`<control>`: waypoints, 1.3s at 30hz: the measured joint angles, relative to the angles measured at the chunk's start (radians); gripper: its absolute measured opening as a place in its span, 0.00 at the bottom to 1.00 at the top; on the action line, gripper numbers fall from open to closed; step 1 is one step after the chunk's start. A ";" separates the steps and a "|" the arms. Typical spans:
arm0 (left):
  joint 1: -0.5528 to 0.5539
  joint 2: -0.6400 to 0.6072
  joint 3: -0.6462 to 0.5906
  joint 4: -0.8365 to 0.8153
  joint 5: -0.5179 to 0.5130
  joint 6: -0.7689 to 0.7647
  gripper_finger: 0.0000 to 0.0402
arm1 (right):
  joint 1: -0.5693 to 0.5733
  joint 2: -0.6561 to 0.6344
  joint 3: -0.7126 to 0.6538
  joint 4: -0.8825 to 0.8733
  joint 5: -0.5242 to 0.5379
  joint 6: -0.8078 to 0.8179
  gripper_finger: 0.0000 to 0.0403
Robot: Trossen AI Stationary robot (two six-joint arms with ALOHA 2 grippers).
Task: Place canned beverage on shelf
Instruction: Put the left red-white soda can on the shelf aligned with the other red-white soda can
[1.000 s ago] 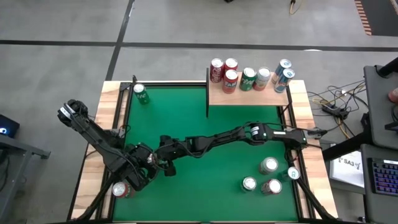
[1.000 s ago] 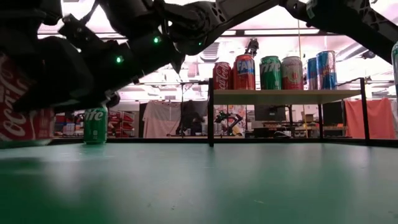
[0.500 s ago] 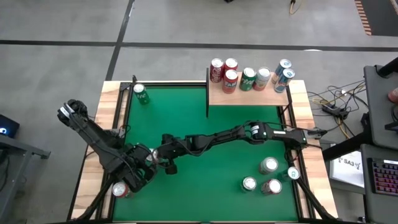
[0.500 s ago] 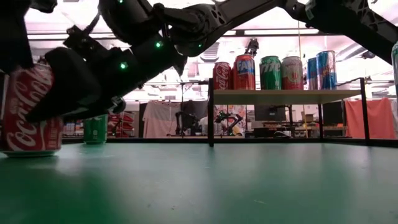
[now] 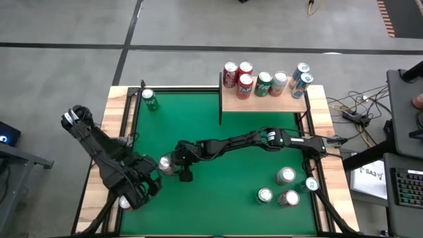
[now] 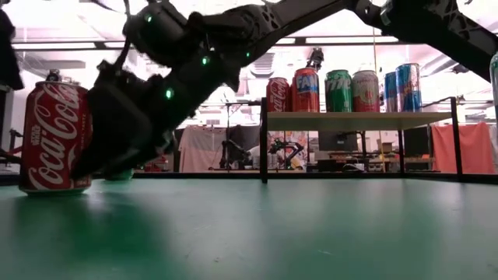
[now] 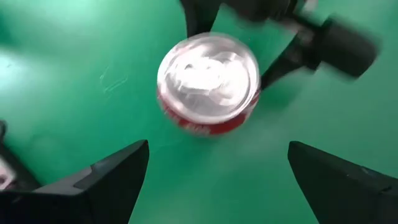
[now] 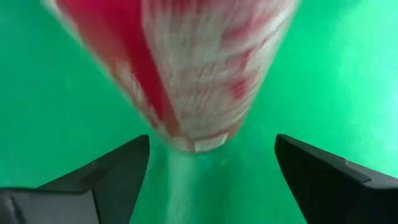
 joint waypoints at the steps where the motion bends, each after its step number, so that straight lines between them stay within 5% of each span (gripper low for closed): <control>1: -0.007 0.000 0.000 -0.014 0.006 -0.002 0.92 | -0.001 -0.006 0.002 -0.006 0.000 0.006 0.85; 22: -0.085 0.001 -0.002 -0.129 0.017 -0.010 0.92 | 0.003 -0.031 0.030 0.276 0.001 0.019 0.88; 31: -0.085 0.001 -0.003 -0.116 -0.028 -0.011 0.92 | 0.002 -0.030 0.020 0.283 0.001 0.019 0.70; 39: -0.085 0.001 -0.003 -0.058 -0.050 -0.011 0.92 | -0.003 -0.038 0.015 0.243 -0.007 0.028 0.69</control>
